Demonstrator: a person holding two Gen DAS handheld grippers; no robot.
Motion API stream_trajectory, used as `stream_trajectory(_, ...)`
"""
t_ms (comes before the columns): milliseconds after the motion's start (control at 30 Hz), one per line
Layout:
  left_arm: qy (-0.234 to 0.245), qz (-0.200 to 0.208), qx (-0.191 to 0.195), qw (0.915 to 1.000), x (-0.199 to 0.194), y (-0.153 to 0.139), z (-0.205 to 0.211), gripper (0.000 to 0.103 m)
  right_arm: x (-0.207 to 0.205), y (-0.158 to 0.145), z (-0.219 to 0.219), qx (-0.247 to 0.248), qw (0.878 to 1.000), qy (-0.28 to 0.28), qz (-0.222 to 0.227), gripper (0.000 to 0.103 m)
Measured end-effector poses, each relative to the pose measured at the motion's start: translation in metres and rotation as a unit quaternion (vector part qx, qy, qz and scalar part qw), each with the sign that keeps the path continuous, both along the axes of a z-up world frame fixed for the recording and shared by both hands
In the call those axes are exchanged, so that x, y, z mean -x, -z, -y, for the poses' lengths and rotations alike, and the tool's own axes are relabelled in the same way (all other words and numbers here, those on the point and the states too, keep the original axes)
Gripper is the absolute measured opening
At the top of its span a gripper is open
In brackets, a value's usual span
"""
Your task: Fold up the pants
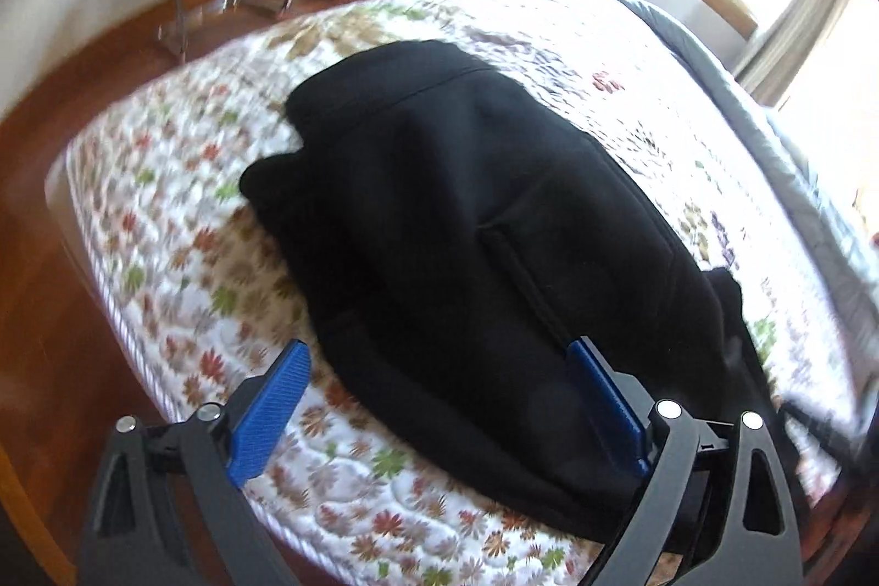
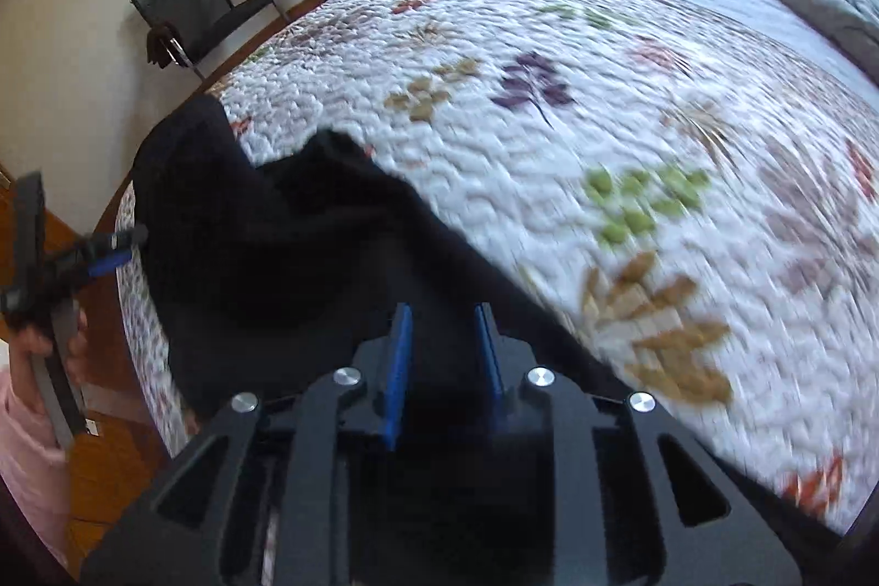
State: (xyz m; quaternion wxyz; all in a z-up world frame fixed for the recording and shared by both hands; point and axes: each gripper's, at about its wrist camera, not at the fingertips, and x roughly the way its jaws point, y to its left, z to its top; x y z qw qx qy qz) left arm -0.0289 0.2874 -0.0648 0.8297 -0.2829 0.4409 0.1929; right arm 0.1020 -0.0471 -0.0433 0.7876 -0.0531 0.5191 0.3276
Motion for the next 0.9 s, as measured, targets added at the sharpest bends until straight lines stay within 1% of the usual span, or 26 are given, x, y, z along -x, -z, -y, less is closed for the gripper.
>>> stream_trajectory(33, -0.001, 0.003, 0.013, 0.9999, 0.001, 0.001, -0.004, 0.092, 0.012, 0.001, 0.014, 0.005, 1.0, 0.011, 0.0, 0.025)
stream_trajectory(67, -0.001, 0.007, 0.027, 0.9996, 0.002, 0.001, -0.006, 0.088, 0.019, 0.002, 0.025, 0.008, 1.0, 0.021, -0.002, 0.025)
stream_trajectory(100, 0.002, 0.011, 0.046, 0.9989, 0.002, 0.002, -0.008, 0.086, 0.032, 0.003, 0.045, 0.004, 0.999, 0.039, -0.01, 0.025)
stream_trajectory(133, 0.003, 0.015, 0.061, 0.998, 0.001, 0.004, -0.008, 0.085, 0.039, 0.006, 0.055, 0.0, 0.999, 0.05, -0.017, 0.025)
stream_trajectory(200, -0.002, 0.019, 0.09, 0.9958, -0.002, 0.008, -0.01, 0.085, 0.058, 0.009, 0.085, -0.006, 0.996, 0.079, -0.031, 0.026)
stream_trajectory(267, -0.007, 0.019, 0.098, 0.9949, -0.005, 0.011, -0.01, 0.085, 0.073, 0.014, 0.106, 0.006, 0.994, 0.099, -0.035, 0.03)
stream_trajectory(300, -0.012, 0.018, 0.111, 0.9936, -0.006, 0.013, -0.013, 0.085, 0.08, 0.015, 0.114, 0.013, 0.994, 0.106, -0.037, 0.031)
stream_trajectory(400, -0.02, 0.039, 0.152, 0.9875, 0.005, 0.007, -0.015, 0.08, 0.097, 0.022, 0.136, 0.023, 0.991, 0.126, -0.047, 0.031)
stream_trajectory(533, -0.019, 0.067, 0.179, 0.9814, 0.015, -0.005, -0.017, 0.079, 0.107, 0.026, 0.153, 0.015, 0.988, 0.146, -0.054, 0.031)
stream_trajectory(567, -0.018, 0.068, 0.182, 0.9808, 0.015, -0.006, -0.017, 0.079, 0.107, 0.027, 0.155, 0.009, 0.987, 0.151, -0.057, 0.031)
stream_trajectory(633, -0.023, 0.051, 0.172, 0.9835, 0.014, -0.003, -0.02, 0.079, 0.105, 0.029, 0.157, 0.003, 0.986, 0.157, -0.06, 0.031)
stream_trajectory(667, -0.024, 0.048, 0.173, 0.9835, 0.012, 0.0, -0.022, 0.079, 0.104, 0.029, 0.156, 0.001, 0.986, 0.158, -0.059, 0.031)
stream_trajectory(733, -0.026, 0.037, 0.19, 0.9807, 0.004, 0.012, -0.022, 0.077, 0.102, 0.03, 0.156, -0.001, 0.986, 0.157, -0.058, 0.031)
stream_trajectory(767, -0.028, 0.034, 0.198, 0.9792, -0.001, 0.017, -0.022, 0.074, 0.101, 0.03, 0.155, -0.002, 0.986, 0.157, -0.059, 0.032)
stream_trajectory(800, -0.028, 0.035, 0.204, 0.978, -0.004, 0.019, -0.022, 0.073, 0.1, 0.03, 0.155, -0.002, 0.986, 0.157, -0.058, 0.032)
stream_trajectory(900, -0.02, 0.039, 0.194, 0.98, -0.015, 0.02, -0.021, 0.073, 0.096, 0.032, 0.158, -0.001, 0.986, 0.159, -0.057, 0.033)
